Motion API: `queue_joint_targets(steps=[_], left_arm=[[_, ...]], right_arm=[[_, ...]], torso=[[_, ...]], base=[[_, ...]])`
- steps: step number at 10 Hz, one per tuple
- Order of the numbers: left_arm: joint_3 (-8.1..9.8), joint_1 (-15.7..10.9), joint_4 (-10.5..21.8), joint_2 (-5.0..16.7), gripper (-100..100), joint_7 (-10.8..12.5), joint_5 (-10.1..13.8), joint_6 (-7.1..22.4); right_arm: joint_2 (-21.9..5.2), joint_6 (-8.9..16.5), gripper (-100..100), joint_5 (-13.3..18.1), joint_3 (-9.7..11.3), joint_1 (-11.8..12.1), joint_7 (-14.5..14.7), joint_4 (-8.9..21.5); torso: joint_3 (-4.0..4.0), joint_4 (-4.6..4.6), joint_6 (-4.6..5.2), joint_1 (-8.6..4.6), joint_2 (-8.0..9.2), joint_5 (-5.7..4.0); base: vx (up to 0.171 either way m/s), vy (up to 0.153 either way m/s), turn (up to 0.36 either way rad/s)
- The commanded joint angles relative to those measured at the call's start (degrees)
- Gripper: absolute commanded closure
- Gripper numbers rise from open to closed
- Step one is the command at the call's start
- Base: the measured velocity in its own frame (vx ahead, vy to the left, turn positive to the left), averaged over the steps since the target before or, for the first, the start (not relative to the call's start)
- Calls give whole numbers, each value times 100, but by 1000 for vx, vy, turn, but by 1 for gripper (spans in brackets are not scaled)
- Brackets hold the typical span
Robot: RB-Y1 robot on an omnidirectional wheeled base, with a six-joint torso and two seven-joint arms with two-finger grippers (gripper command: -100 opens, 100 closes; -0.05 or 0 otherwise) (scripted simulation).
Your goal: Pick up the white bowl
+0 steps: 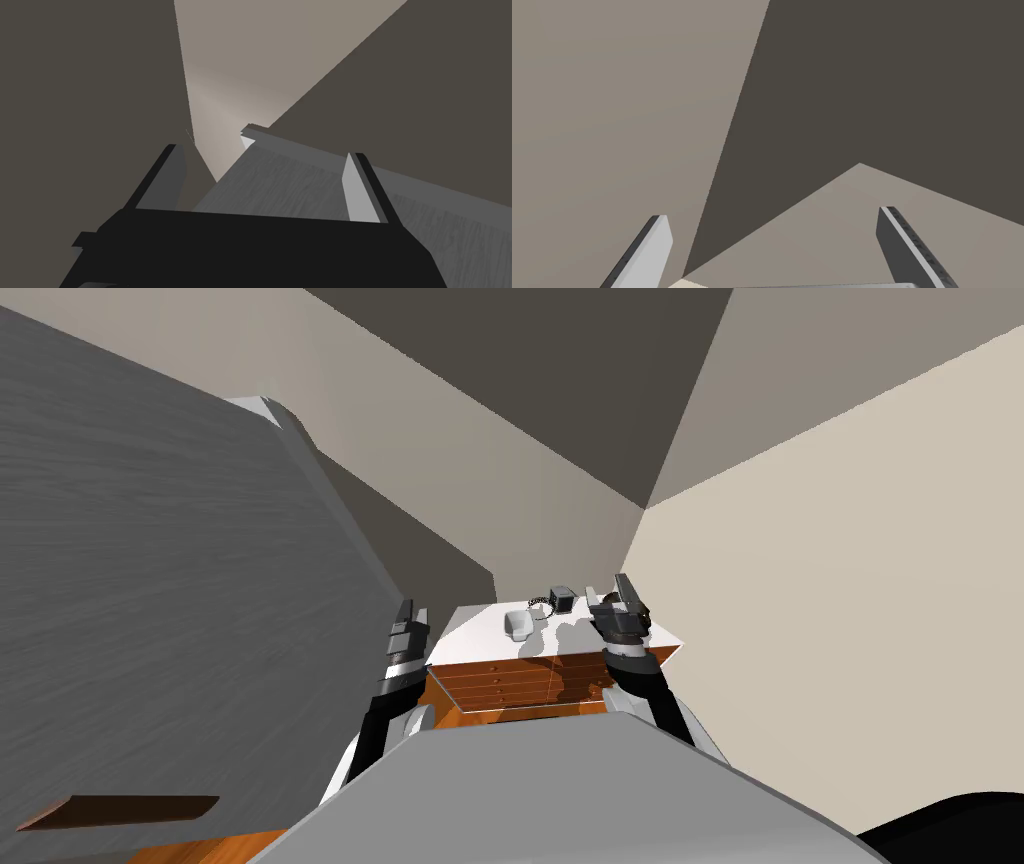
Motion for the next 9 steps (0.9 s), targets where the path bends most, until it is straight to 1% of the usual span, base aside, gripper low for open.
queue_joint_targets(steps=[1,4,8,9], left_arm=[[0,0,0,0,0,0,0,0],[-1,-1,0,0,0,0,0,0],[-1,-1,0,-1,0,0,0,0],[-1,-1,0,-1,0,0,0,0]], right_arm=[[-256,29,-100,136,-107,33,2,84],[-689,85,-100,460,-333,123,7,279],[-1367,176,-100,1114,-751,296,19,667],[-1542,200,-100,1277,-870,342,23,783]], torso=[[0,0,0,0,0,0],[9,3,-2,11,15,2],[14,5,0,22,24,5],[15,6,-1,23,25,5]], base=[[-19,24,100],[-44,38,131],[-57,63,163],[-10,72,176]])
